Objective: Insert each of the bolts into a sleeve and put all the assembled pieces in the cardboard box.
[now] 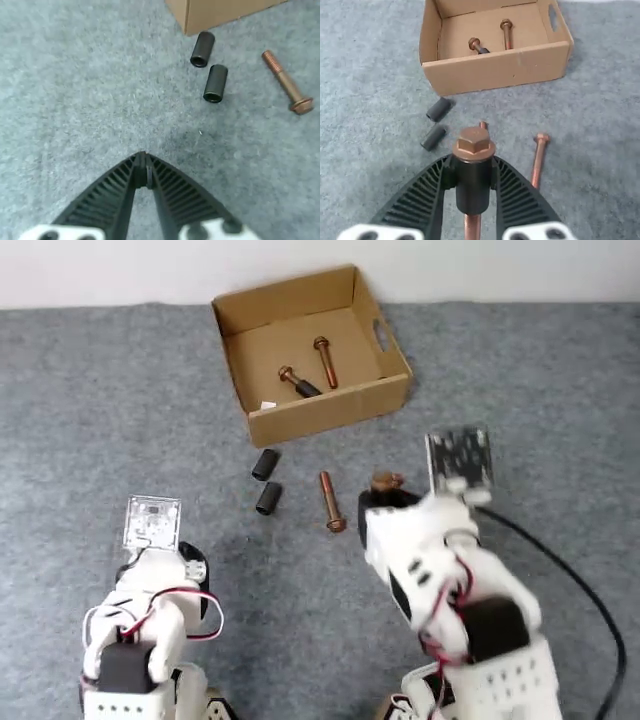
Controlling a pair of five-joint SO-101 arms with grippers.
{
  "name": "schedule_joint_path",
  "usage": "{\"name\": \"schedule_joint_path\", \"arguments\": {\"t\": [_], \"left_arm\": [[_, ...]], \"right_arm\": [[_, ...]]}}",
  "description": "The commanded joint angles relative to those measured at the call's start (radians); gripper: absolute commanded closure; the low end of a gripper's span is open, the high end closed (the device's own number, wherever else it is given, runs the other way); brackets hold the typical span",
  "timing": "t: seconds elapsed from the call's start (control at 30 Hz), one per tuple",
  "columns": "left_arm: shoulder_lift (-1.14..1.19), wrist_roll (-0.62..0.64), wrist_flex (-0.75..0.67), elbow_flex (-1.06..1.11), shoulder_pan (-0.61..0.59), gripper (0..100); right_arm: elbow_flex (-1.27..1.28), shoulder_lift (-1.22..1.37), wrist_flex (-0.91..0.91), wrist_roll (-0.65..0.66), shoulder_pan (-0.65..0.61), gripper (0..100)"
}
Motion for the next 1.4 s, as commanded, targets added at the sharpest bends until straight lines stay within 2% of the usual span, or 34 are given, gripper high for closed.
{"name": "schedule_joint_path", "arguments": {"t": [0.0,0.13,0.33,0.87,1.1,1.27,1.37], "left_arm": [[-0.003,-0.011,-0.118,0.079,-0.003,100],[-0.003,-0.015,-0.221,0.199,-0.003,100],[-0.003,-0.011,-0.301,0.242,-0.002,100],[-0.002,-0.011,-0.298,0.245,-0.028,100],[-0.002,-0.009,-0.302,0.245,-0.051,100],[-0.002,-0.009,-0.302,0.245,-0.051,100],[-0.003,0.032,-0.302,0.245,-0.051,100]], "right_arm": [[-0.195,0.17,-0.067,-0.006,0.015,99.1],[-0.339,0.363,-0.137,0.04,0.015,99.1],[-0.577,0.627,-0.24,0.086,0.016,99.1],[-1.083,1.389,-0.625,0.295,0.025,99.1],[-1.27,1.678,-0.662,0.371,0.027,99.1],[-1.435,1.844,-0.653,0.373,0.027,99.1],[-1.496,1.913,-0.641,0.374,0.025,99.0]]}}
